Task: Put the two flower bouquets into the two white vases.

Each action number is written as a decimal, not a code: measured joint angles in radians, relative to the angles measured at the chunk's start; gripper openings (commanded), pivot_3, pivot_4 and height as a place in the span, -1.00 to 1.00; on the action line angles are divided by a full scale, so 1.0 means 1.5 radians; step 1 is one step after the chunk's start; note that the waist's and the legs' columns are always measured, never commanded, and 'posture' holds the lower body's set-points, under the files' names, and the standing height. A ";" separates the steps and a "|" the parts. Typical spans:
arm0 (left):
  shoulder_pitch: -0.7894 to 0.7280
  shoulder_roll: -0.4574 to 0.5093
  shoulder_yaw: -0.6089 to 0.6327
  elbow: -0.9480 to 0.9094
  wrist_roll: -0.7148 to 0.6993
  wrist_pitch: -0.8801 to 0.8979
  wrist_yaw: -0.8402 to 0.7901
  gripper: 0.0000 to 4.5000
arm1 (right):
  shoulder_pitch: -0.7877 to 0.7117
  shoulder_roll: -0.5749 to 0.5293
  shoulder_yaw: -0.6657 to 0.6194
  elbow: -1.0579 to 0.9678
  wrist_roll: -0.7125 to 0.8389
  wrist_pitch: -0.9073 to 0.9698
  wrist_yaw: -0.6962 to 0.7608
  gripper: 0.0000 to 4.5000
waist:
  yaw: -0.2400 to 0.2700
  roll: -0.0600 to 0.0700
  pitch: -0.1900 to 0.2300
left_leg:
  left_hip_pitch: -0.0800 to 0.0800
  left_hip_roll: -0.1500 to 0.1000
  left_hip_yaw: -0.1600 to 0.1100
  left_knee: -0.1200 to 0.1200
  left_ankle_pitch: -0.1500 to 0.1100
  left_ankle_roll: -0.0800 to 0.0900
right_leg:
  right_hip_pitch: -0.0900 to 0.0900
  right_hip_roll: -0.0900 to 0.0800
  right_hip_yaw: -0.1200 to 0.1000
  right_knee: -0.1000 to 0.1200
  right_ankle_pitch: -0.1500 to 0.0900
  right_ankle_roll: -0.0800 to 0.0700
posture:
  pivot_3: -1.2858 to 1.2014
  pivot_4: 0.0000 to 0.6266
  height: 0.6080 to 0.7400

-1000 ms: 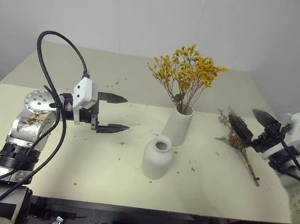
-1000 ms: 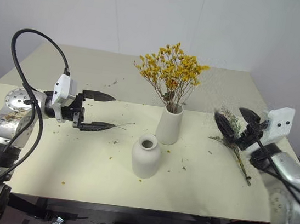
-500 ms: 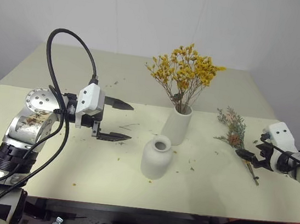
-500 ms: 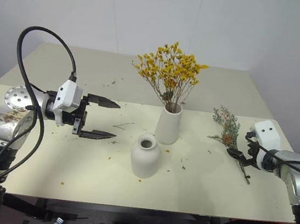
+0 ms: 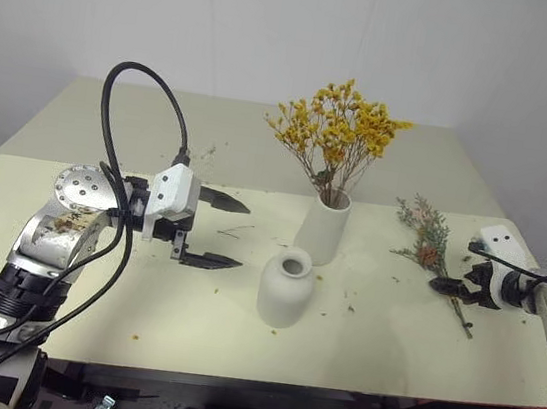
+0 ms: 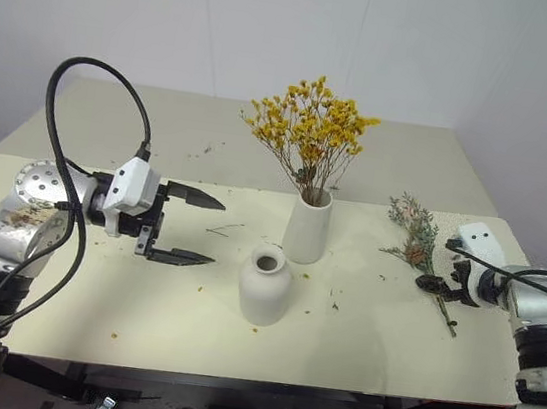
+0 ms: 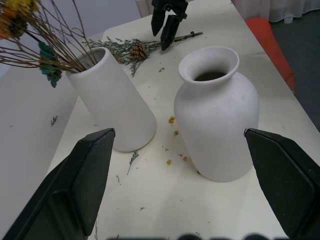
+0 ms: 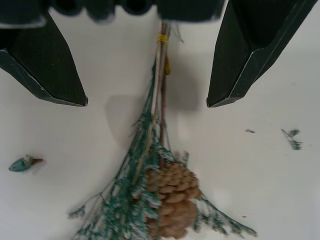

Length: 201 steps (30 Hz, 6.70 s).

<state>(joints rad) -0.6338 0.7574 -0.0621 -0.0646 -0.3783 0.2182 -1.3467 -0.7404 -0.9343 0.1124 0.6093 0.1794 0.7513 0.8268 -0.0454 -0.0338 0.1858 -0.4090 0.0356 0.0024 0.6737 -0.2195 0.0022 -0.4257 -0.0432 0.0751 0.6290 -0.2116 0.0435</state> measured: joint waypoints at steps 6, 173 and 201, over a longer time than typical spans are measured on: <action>0.003 0.001 0.000 -0.001 0.001 0.000 0.000 1.00 | -0.048 0.036 0.001 0.117 -0.032 -0.049 0.030 0.43 | 0.000 0.000 0.000 | 0.000 0.000 0.000 0.000 0.000 0.000 | 0.000 0.000 0.000 0.000 0.000 0.000 | 0.03 -0.52 1.00; 0.066 0.063 0.031 0.082 0.003 -0.014 -0.079 1.00 | 0.590 0.031 -0.451 -0.713 0.367 -0.273 0.183 0.86 | 0.018 0.001 0.000 | 0.002 0.001 -0.001 0.001 0.000 0.000 | 0.002 0.000 -0.001 0.001 -0.001 0.000 | 0.03 -0.52 1.00; 0.117 0.110 0.108 0.051 -0.063 0.017 -0.064 1.00 | 0.704 0.028 -0.638 -0.715 0.392 -0.234 0.185 0.86 | 0.020 0.001 0.000 | 0.002 0.001 -0.001 0.001 0.000 0.000 | 0.002 0.000 -0.001 0.001 -0.003 -0.003 | 0.03 -0.52 1.00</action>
<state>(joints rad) -0.4580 0.9217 0.1004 0.0118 -0.4733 0.2439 -1.4426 0.3153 -0.8930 -0.8445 -0.4635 0.7671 0.4001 1.1049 -0.0154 -0.0325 0.1860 -0.4066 0.0367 0.0012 0.6754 -0.2196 0.0020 -0.4231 -0.0433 0.0731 0.6304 -0.2159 0.0388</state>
